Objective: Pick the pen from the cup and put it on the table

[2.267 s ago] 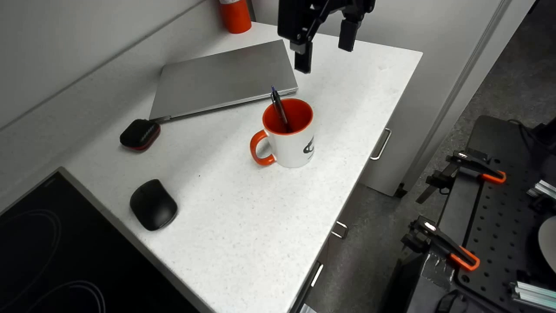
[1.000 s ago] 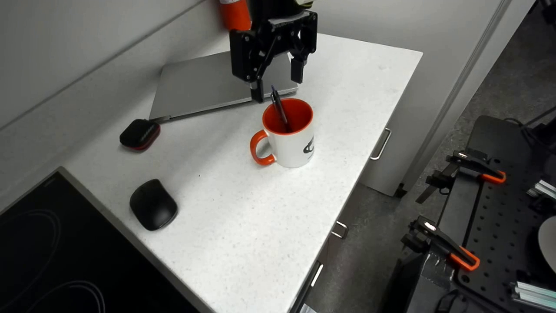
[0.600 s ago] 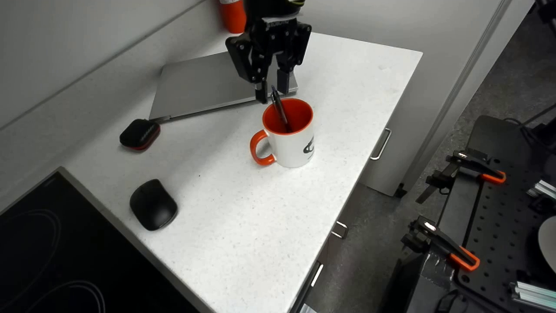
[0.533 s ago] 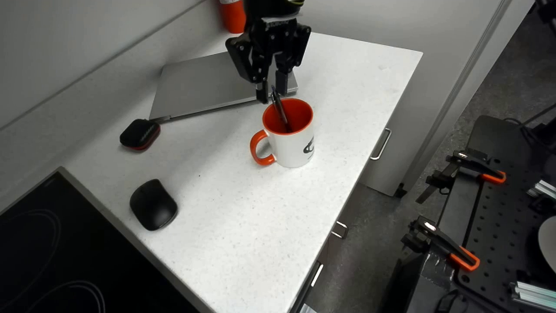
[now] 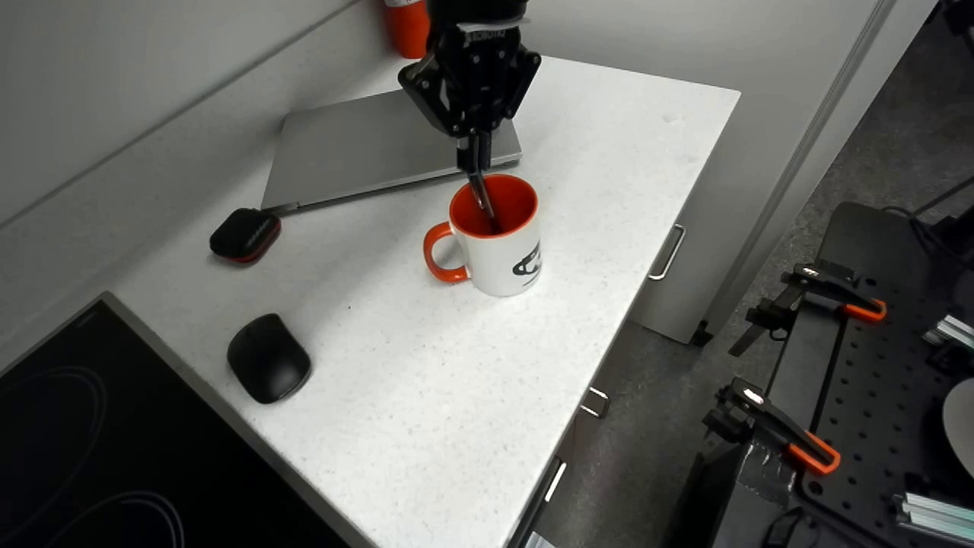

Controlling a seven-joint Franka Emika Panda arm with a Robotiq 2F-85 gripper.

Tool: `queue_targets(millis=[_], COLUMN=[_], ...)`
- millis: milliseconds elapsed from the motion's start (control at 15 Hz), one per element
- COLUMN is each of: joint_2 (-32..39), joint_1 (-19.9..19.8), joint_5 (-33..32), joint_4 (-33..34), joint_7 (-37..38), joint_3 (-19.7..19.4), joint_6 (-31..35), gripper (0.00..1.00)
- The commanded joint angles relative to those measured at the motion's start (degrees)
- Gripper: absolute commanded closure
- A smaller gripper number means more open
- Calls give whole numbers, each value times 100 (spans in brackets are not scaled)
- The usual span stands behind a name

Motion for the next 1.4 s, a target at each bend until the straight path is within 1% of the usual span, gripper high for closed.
queue_targets(millis=[0, 267, 467, 733, 867, 1000, 1267, 1333], joint_2=[-267, -859, -1375, -1815, -1782, -1654, -955, -720], joint_1=[-31, -1, -24, -212, -338, -438, -623, -653], joint_5=[74, -181, -339, -1095, -1439, -1635, -2055, -2215], joint_4=[-44, -145, -99, 36, 13, -60, -235, -220], joint_7=[-56, 109, 224, 727, 863, 893, 1190, 1379], joint_3=[-21, 7, 0, 31, 3, -44, -88, -81], joint_6=[-226, -457, -854, -1542, -1819, -1922, -1819, -1800], gripper=[100, 100, 100, 100, 100, 100, 100, 100])
